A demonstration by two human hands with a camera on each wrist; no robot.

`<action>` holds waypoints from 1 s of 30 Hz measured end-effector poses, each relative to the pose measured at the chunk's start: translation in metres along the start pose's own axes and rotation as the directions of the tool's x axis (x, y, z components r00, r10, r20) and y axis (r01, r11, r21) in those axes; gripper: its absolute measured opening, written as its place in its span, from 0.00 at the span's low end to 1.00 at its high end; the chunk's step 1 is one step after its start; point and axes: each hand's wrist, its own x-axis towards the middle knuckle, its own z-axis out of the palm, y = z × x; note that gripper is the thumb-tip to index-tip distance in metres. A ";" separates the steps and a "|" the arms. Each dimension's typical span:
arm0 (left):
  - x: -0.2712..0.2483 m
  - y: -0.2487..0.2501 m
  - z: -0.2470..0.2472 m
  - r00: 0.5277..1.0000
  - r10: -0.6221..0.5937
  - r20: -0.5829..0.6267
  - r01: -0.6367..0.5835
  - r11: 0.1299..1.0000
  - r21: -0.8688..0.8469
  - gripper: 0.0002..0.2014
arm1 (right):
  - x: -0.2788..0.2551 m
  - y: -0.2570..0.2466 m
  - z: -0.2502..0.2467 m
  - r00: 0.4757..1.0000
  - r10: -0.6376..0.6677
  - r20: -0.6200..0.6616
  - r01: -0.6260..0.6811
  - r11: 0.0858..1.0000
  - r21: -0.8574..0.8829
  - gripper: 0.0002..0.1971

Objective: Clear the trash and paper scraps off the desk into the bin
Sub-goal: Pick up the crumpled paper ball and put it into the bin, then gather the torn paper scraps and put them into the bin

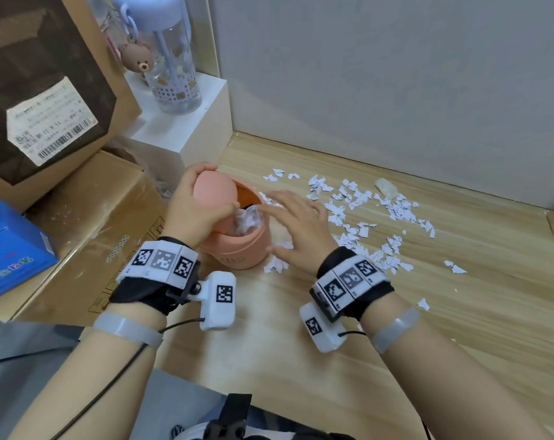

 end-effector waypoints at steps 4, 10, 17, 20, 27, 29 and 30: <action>0.007 -0.009 -0.020 0.994 -0.038 -0.107 0.043 0.998 0.044 0.30 | -0.013 0.023 0.016 0.963 0.253 0.096 -0.266 0.950 0.163 0.32; 0.014 -0.014 -0.027 0.996 -0.034 -0.088 0.037 0.999 0.038 0.30 | -0.030 0.013 0.075 0.768 0.069 0.637 -0.057 0.998 -0.040 0.37; 0.027 -0.014 -0.039 0.995 -0.001 -0.102 0.013 0.993 0.116 0.32 | -0.026 0.055 0.076 0.758 0.498 0.421 -0.514 0.854 -0.082 0.38; 0.027 -0.014 -0.038 0.995 -0.009 -0.098 0.021 0.992 0.122 0.32 | -0.021 0.063 0.064 0.737 0.561 0.377 -0.572 0.815 -0.095 0.39; 0.015 0.005 -0.035 0.977 0.072 -0.202 -0.014 0.961 0.277 0.38 | -0.008 0.040 0.083 0.785 0.303 0.540 -0.334 0.942 -0.044 0.39; 0.008 0.024 -0.027 0.926 0.280 -0.255 -0.171 0.910 0.379 0.32 | -0.005 0.052 0.082 0.791 0.391 0.469 -0.420 0.906 -0.048 0.40; 0.007 0.032 -0.018 0.890 0.386 -0.242 -0.285 0.887 0.364 0.27 | -0.004 0.061 0.079 0.786 0.454 0.419 -0.478 0.877 -0.053 0.40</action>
